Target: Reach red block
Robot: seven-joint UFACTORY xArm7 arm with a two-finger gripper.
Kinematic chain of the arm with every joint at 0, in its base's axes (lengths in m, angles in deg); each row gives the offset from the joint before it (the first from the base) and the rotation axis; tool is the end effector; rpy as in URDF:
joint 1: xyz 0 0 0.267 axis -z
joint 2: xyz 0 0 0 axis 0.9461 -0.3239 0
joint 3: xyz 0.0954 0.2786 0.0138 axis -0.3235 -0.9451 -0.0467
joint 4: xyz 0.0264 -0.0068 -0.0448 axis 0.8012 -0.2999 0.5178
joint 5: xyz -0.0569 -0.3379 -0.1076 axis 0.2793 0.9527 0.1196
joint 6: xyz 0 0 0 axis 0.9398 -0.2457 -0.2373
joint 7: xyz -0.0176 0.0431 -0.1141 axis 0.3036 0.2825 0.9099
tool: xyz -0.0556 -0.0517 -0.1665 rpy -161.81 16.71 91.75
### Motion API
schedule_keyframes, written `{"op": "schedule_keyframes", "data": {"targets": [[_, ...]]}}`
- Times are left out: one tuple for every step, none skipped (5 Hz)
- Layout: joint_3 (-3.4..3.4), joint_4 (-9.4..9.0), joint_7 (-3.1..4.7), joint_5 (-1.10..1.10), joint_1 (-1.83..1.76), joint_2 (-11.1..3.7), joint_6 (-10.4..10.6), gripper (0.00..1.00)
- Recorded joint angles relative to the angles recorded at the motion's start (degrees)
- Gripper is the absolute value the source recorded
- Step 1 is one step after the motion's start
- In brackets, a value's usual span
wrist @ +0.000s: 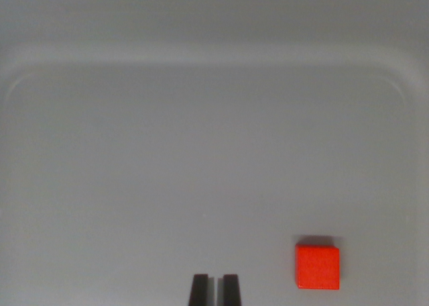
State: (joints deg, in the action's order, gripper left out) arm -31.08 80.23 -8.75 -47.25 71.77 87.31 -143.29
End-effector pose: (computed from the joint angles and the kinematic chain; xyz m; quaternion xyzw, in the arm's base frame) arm 0.5052 0.0020 0.3358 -0.9991 -0.0123 -0.0376 0.0162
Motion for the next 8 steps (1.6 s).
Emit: {"op": "schedule_keyframes", "data": {"targets": [[0.26, -1.55, 0.20, -0.04, 0.27, -0.53, 1.96, 0.00], [0.26, -1.55, 0.20, -0.04, 0.27, -0.53, 1.96, 0.00], [0.55, -3.25, 0.43, -0.09, 0.56, -1.10, 4.11, 0.00], [0.55, -3.25, 0.43, -0.09, 0.56, -1.10, 4.11, 0.00], [0.85, -5.07, 0.66, -0.13, 0.87, -1.72, 6.40, 0.00], [0.85, -5.07, 0.66, -0.13, 0.87, -1.72, 6.40, 0.00], [1.15, -6.88, 0.90, -0.18, 1.18, -2.34, 8.70, 0.00], [1.15, -6.88, 0.90, -0.18, 1.18, -2.34, 8.70, 0.00]]}}
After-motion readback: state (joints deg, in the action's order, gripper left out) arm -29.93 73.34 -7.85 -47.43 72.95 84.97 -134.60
